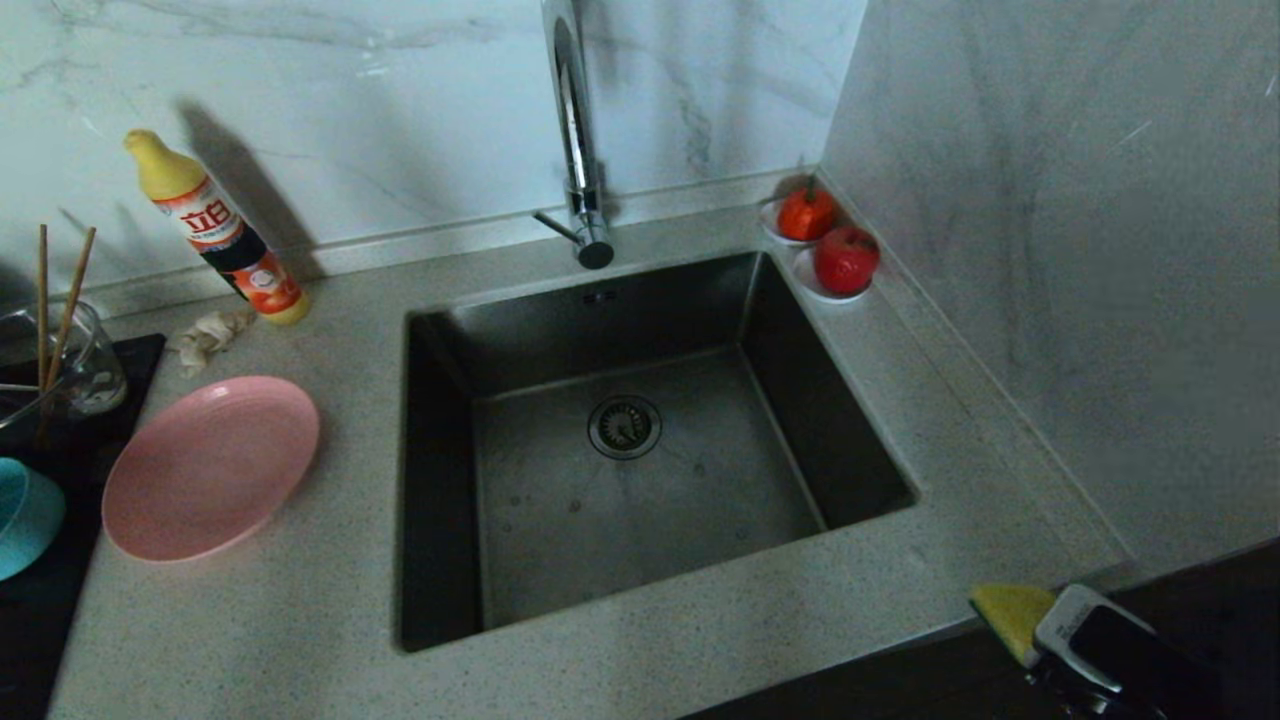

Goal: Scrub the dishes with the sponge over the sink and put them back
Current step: Put down the sponge

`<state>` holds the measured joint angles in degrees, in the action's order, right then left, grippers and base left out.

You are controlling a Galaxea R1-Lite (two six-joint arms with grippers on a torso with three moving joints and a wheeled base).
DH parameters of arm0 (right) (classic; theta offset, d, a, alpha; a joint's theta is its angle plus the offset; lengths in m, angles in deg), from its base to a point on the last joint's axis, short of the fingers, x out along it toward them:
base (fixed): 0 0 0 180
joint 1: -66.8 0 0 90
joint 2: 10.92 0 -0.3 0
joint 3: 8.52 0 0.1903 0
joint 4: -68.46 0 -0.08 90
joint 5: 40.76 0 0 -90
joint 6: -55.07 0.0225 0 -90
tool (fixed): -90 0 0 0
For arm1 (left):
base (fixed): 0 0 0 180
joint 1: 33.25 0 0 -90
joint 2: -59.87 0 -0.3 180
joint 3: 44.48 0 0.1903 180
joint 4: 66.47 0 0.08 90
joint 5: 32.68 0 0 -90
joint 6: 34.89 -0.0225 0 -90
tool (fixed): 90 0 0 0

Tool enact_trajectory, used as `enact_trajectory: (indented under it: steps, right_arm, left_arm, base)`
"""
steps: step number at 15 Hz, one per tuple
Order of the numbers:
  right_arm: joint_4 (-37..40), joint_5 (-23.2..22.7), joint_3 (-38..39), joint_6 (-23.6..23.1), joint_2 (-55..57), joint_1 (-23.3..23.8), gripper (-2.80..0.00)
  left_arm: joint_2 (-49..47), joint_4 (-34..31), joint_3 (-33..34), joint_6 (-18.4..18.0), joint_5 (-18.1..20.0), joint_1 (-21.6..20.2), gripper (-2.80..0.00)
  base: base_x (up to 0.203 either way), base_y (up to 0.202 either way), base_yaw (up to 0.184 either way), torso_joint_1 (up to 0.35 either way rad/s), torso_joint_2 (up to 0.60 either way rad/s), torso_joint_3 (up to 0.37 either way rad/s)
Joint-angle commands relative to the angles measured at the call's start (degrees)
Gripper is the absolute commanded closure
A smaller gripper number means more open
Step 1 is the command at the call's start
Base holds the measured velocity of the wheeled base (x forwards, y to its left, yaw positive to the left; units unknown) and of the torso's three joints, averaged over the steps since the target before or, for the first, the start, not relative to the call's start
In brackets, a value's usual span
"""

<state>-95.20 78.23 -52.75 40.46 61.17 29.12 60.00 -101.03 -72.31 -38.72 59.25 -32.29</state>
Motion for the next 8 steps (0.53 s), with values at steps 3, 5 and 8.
enact_trajectory:
  steps: [3, 5, 8]
  right_arm:
    - [-4.0, 0.3, 0.1, -2.7, 3.6, 2.8, 0.00]
    - [-6.4, 0.3, 0.1, -3.0, 5.6, 3.5, 0.00]
    - [-12.3, 0.4, 0.1, -6.0, 9.3, 6.1, 0.00]
  left_arm:
    - [0.0, -0.1, 0.0, 0.0, 0.0, 0.0, 0.00]
    - [0.0, -0.1, 0.0, 0.0, 0.0, 0.0, 0.00]
    - [0.0, -0.1, 0.0, 0.0, 0.0, 0.0, 0.00]
  base:
    - [0.000, 0.000, 0.000, 0.000, 0.00, 0.000]
    - [0.000, 0.000, 0.000, 0.000, 0.00, 0.000]
    - [0.000, 0.000, 0.000, 0.000, 0.00, 0.000]
